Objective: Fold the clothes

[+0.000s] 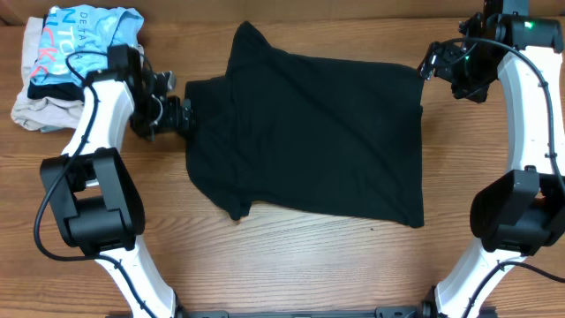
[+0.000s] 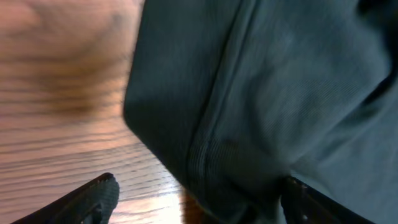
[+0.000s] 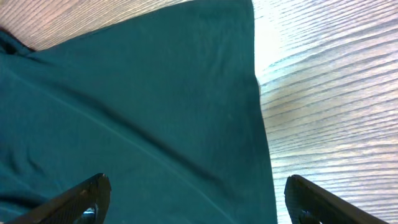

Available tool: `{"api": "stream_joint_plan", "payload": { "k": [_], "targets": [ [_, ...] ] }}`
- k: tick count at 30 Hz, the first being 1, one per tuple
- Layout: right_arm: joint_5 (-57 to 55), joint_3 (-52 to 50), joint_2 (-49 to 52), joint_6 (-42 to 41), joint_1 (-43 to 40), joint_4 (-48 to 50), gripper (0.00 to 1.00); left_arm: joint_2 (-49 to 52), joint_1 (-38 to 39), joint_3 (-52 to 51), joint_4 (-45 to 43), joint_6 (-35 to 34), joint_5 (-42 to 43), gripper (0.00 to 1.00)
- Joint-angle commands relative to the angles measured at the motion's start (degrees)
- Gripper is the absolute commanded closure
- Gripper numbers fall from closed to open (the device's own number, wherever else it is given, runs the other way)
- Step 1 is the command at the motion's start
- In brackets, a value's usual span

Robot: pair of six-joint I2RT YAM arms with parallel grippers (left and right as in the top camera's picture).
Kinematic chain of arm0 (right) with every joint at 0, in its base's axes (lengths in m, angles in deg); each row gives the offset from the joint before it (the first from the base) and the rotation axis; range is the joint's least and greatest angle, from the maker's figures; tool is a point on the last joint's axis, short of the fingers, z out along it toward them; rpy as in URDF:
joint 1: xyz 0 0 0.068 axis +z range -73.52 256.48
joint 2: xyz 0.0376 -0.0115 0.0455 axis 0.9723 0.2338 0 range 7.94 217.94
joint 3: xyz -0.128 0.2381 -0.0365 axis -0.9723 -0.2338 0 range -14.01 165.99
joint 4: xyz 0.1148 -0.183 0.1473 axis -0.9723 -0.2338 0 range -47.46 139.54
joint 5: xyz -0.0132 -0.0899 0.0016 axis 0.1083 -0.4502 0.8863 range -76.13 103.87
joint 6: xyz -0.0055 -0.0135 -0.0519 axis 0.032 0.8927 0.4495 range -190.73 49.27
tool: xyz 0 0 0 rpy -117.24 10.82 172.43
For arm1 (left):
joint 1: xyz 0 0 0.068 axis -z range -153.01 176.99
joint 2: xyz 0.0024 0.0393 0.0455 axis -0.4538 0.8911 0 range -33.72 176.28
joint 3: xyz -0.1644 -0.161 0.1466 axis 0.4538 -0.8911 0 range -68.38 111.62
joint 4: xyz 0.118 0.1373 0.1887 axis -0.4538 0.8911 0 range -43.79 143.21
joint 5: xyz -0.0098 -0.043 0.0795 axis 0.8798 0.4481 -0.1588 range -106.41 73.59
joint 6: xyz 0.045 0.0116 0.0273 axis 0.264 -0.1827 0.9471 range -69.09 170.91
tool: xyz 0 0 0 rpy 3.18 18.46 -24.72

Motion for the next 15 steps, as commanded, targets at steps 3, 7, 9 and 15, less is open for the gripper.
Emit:
{"api": "stream_joint_plan", "payload": {
  "k": [3,7,9,15],
  "targets": [
    [-0.81,0.04,0.09,0.44,-0.15,-0.02,0.07,-0.17,0.09,-5.97,-5.2,0.63,2.89,0.18],
    [-0.81,0.04,0.09,0.42,-0.15,-0.02,0.08,-0.17,0.2,-7.96,-8.85,0.68,3.19,0.28],
    [-0.81,0.04,0.09,0.42,-0.15,-0.02,0.08,-0.17,0.39,-8.81,-10.99,0.68,3.17,0.34],
    [-0.81,0.04,0.09,0.42,-0.15,-0.09,0.08,-0.15,0.76,-11.5,-19.12,0.68,3.08,0.44]
  ]
}}
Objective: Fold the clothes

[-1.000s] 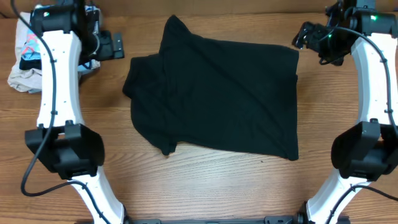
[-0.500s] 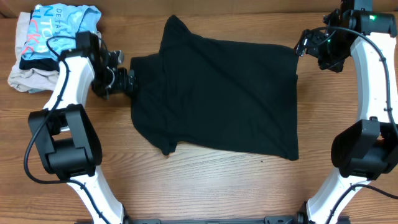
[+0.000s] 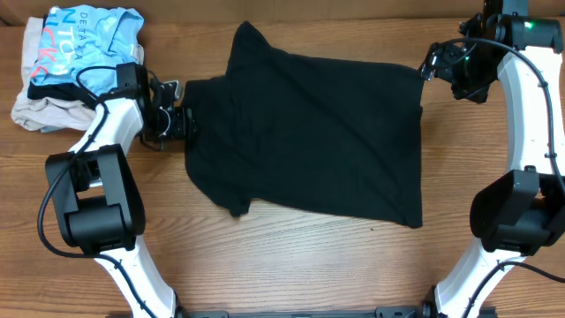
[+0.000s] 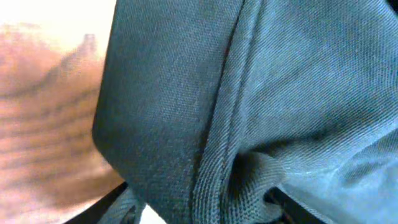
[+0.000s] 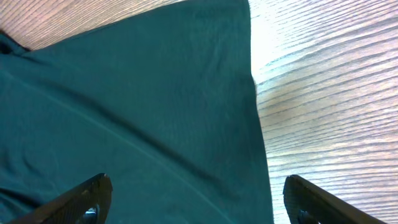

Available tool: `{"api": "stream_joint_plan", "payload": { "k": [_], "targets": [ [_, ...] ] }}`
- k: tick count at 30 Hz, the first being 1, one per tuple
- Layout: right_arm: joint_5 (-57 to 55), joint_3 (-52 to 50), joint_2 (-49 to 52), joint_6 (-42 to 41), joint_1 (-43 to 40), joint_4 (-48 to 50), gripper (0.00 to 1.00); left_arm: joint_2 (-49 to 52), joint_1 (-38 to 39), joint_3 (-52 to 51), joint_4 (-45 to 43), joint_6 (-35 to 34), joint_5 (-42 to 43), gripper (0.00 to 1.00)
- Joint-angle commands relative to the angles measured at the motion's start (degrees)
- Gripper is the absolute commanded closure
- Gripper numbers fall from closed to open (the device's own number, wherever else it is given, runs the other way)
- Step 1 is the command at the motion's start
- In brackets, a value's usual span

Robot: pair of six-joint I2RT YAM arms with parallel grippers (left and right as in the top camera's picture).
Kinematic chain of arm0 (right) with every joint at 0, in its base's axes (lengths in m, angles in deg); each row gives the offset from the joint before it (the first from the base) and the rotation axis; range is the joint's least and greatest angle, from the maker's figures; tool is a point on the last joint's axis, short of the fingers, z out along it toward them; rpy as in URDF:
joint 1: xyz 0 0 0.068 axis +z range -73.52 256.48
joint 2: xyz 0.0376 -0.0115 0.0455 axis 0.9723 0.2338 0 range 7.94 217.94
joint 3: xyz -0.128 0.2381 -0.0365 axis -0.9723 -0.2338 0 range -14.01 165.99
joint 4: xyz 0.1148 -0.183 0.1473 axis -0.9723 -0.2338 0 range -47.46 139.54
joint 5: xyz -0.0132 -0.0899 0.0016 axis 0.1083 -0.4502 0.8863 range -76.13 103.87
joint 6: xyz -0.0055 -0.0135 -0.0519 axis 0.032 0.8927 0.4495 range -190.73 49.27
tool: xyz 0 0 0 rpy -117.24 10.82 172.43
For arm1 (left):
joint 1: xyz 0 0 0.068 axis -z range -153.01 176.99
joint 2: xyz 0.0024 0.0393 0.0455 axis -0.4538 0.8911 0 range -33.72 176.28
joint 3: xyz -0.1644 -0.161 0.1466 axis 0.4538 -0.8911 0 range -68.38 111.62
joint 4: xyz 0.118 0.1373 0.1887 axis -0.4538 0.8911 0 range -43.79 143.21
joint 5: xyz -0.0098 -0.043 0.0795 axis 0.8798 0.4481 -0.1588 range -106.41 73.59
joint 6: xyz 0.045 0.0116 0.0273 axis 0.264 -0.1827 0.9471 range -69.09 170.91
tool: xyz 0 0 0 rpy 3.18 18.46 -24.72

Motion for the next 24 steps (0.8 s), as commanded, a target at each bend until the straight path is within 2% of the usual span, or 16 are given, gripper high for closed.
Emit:
{"api": "stream_joint_plan", "payload": {
  "k": [1,4,5,9,13,17,19,21,24],
  "targets": [
    [-0.35,0.04,0.09,0.42,-0.15,0.02,0.08,-0.17,0.63,-2.05,-3.89,0.66,0.31,0.45],
    [-0.35,0.04,0.09,0.42,-0.15,-0.04,0.08,-0.17,0.66,-2.25,-6.36,0.66,-2.67,0.43],
    [-0.35,0.04,0.09,0.42,-0.15,-0.09,0.08,-0.17,0.66,-2.19,-6.84,0.66,-3.63,0.4],
    [-0.31,0.04,0.09,0.39,-0.15,-0.2,0.12,-0.24,0.59,-0.79,-5.9,0.63,-4.48,0.19],
    [-0.09,0.2,-0.72,0.35,-0.13,-1.64,0.12,-0.9,0.59,4.79,2.08,0.66,-3.15,0.0],
    [0.15,0.2,-4.52,0.13,-0.07,-4.0,0.12,-1.55,0.66,16.79,17.18,0.48,-3.19,0.0],
    [0.11,0.2,-8.13,-0.15,0.09,-5.49,0.12,-1.88,0.74,23.47,25.2,-1.9,-2.93,0.0],
    [0.07,0.2,-11.56,-1.46,0.26,-6.86,0.12,-2.23,0.74,29.16,31.91,-6.95,1.03,0.0],
    [-0.31,0.09,-16.72,-5.11,0.79,-10.01,0.13,-3.13,0.74,33.86,39.56,-7.08,5.38,0.0]
  ]
}}
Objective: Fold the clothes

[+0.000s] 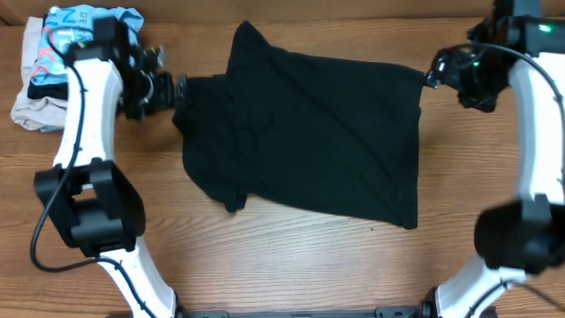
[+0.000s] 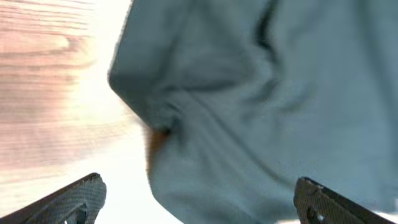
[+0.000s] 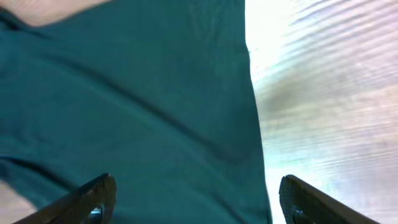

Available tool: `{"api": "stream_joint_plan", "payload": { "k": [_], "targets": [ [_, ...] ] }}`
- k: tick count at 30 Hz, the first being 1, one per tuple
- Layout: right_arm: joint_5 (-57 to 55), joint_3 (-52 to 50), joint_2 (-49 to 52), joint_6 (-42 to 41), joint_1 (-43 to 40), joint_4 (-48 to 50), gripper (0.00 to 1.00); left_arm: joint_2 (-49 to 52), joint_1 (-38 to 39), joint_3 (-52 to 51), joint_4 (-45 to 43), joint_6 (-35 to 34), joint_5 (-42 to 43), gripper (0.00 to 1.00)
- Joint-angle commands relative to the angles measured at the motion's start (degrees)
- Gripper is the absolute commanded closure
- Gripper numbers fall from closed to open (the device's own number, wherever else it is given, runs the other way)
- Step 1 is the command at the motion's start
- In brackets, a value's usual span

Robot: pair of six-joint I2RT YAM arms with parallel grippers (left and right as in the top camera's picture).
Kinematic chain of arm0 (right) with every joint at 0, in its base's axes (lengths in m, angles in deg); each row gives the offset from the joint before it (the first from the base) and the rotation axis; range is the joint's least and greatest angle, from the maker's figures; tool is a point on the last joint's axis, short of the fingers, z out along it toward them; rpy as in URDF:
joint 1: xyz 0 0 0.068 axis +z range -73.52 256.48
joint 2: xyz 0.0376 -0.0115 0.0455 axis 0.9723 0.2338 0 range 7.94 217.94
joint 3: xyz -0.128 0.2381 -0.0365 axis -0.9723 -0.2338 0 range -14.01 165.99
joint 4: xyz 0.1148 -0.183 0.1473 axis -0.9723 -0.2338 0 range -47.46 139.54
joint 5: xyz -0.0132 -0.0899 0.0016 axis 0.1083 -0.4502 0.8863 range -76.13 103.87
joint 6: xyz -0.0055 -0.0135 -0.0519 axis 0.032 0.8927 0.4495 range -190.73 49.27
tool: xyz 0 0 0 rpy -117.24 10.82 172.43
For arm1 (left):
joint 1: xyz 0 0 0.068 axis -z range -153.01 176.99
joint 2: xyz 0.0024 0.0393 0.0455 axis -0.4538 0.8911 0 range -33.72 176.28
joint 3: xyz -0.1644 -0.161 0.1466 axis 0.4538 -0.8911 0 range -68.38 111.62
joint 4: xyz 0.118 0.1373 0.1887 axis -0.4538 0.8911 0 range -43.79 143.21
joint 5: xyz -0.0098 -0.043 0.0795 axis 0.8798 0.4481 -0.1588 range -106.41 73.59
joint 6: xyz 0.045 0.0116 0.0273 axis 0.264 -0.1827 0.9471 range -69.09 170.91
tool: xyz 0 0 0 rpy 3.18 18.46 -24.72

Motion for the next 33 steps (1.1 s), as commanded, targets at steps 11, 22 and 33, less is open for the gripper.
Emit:
{"api": "stream_joint_plan", "payload": {
  "k": [11,22,33],
  "targets": [
    [-7.19,-9.03,-21.66,-9.31,6.93,-8.96,0.13,-15.65,6.43,-0.31,18.84,-6.45,-6.73,0.0],
    [-7.17,-33.14,-27.96,-9.46,9.55,0.92,0.13,-31.98,19.63,-35.3,3.28,-23.65,-13.88,0.05],
    [-6.95,-35.52,-27.96,-9.46,9.55,3.45,0.13,-32.35,23.34,-56.02,-12.92,-29.03,-13.81,0.31]
  ]
}}
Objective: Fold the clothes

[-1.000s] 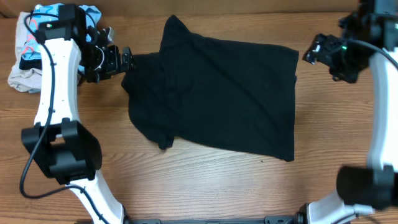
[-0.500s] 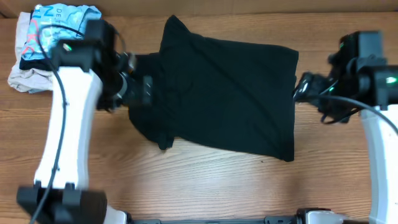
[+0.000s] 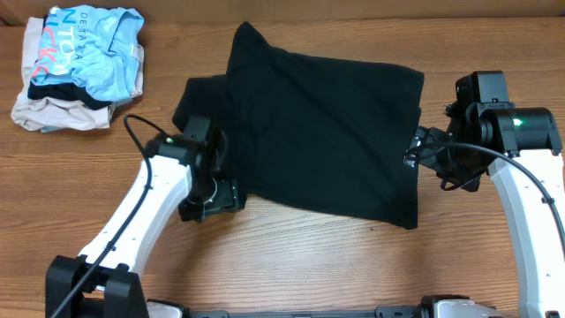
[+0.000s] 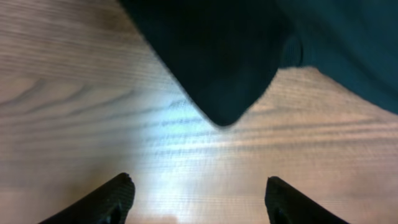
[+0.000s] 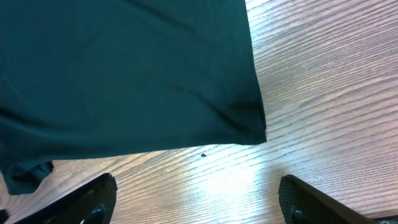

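A black T-shirt (image 3: 309, 115) lies spread flat on the wooden table (image 3: 291, 265). My left gripper (image 3: 216, 201) is at its near left corner. In the left wrist view that gripper (image 4: 199, 200) stands open over bare wood, with the pointed cloth corner (image 4: 221, 74) just ahead of its fingers (image 4: 115, 198). My right gripper (image 3: 417, 159) is beside the shirt's right edge. In the right wrist view it (image 5: 199, 200) is open too, with the shirt's near right corner (image 5: 252, 121) ahead and nothing between the fingers (image 5: 93, 200).
A pile of folded clothes (image 3: 75, 66), light blue on top over dark and beige pieces, sits at the far left corner. Both arm bases stand at the near edge, left and right.
My left gripper has gone from the far left sleeve to the shirt's near left corner. My right gripper has moved from the far right corner to beside the right edge, nearer me.
First my left gripper was at the shirt's far left sleeve, with cloth between its fingers, and my right gripper hovered open over the far right corner. The sleeve then lay slightly further left. Now both grippers stand open at the shirt's near side.
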Available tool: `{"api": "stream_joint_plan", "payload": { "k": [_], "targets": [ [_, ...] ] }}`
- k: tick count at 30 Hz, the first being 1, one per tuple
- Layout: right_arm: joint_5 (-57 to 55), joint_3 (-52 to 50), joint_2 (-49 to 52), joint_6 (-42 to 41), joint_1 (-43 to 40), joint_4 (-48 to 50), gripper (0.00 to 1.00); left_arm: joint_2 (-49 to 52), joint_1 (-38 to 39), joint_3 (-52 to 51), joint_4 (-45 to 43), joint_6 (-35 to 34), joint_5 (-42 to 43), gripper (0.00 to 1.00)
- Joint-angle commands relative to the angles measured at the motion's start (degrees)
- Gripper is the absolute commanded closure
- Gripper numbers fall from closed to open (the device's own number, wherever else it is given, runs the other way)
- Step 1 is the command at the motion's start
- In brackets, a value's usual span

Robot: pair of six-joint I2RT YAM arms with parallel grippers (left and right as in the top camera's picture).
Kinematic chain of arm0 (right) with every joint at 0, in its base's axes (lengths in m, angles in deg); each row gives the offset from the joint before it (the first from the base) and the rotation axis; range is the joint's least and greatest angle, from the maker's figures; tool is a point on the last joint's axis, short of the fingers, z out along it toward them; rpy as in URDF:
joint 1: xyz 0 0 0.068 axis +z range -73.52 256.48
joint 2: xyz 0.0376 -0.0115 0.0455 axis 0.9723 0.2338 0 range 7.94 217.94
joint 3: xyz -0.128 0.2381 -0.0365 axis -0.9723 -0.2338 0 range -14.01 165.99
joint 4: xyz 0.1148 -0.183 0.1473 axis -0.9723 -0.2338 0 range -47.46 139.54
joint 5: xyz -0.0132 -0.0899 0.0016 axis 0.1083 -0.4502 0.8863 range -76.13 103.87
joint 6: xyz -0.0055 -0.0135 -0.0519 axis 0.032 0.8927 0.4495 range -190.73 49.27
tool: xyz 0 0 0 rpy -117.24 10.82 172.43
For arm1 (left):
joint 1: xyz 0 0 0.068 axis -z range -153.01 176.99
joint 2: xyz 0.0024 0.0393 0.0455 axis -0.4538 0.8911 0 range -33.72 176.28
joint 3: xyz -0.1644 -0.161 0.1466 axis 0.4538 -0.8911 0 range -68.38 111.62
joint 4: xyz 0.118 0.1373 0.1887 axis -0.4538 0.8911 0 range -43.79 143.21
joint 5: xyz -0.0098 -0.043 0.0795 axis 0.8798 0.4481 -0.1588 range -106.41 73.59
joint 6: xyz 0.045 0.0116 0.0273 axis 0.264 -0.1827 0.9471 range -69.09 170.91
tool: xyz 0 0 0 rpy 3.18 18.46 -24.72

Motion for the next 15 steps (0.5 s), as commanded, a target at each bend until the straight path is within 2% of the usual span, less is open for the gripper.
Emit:
{"api": "stream_joint_plan", "payload": {
  "k": [1,10,15],
  "targets": [
    [-0.28,-0.31,-1.57,-0.5,0.24,0.68,0.13,-0.94,0.61,-4.72,-5.25,-2.58,-0.74,0.32],
    [0.07,-0.31,-1.57,-0.5,0.24,1.09,0.13,-0.92,0.61,-13.2,-22.56,-2.47,-1.18,0.45],
    [0.07,-0.31,-1.57,-0.5,0.24,1.16,0.13,-0.92,0.61,-13.64,-27.5,-2.47,-6.73,0.49]
  ]
}}
